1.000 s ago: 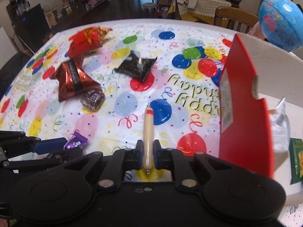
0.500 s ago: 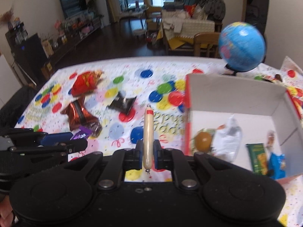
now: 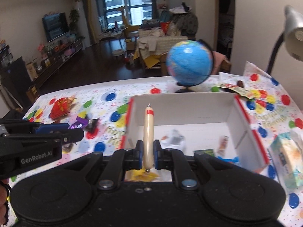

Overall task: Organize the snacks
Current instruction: 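Carry the stick snack and purple candy into the red box and release both, then move both tools back over the remaining snacks on the table, then grasp the round brown chocolate with the right tool while the left tool grasps the copper packet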

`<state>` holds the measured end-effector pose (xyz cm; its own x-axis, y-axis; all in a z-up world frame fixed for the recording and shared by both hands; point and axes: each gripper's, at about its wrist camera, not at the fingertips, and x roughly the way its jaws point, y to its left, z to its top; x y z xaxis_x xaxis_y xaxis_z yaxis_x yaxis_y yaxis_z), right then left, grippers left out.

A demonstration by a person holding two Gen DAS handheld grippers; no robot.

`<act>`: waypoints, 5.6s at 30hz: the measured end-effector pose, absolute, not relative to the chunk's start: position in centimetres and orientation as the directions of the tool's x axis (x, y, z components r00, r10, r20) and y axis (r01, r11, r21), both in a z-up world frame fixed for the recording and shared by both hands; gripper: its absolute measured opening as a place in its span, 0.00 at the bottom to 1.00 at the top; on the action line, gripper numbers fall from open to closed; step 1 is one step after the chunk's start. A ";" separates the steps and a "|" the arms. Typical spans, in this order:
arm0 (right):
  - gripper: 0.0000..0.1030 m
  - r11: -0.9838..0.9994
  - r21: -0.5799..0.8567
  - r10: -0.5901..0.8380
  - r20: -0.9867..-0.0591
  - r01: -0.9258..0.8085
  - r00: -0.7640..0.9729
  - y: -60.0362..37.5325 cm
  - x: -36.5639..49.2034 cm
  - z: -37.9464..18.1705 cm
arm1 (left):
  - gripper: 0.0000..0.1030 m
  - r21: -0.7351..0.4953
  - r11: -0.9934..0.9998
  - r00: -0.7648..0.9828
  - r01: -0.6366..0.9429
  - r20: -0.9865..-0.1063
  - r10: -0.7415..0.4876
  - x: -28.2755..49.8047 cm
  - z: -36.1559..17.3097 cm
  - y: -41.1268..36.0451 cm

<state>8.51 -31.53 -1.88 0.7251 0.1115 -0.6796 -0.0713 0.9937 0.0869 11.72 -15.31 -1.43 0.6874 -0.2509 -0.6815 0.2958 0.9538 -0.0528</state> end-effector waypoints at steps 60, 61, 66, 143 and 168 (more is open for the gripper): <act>0.57 0.993 0.114 0.058 -0.732 0.038 0.678 -40.3 10.1 -4.8 | 0.66 -0.039 0.926 0.583 0.376 -0.767 -0.269 17.0 -4.9 -23.4; 0.62 0.993 0.113 0.059 -0.725 0.034 0.686 -40.1 9.8 -4.4 | 0.67 -0.044 0.928 0.588 0.371 -0.762 -0.271 16.7 -4.6 -23.0; 0.71 0.994 0.107 0.075 -0.694 0.000 0.716 -39.1 8.6 -2.7 | 0.69 -0.042 0.939 0.624 0.342 -0.737 -0.260 15.1 -3.2 -21.2; 0.56 0.890 0.172 0.361 -0.831 -0.423 0.423 -7.5 21.2 -14.9 | 0.81 -0.185 0.982 0.557 -0.029 -0.819 -0.138 23.8 -14.8 8.8; 0.33 0.918 0.150 0.316 -0.836 -0.367 0.449 -8.5 20.3 -14.2 | 0.45 -0.245 0.968 0.568 -0.049 -0.804 -0.175 22.7 -13.8 8.7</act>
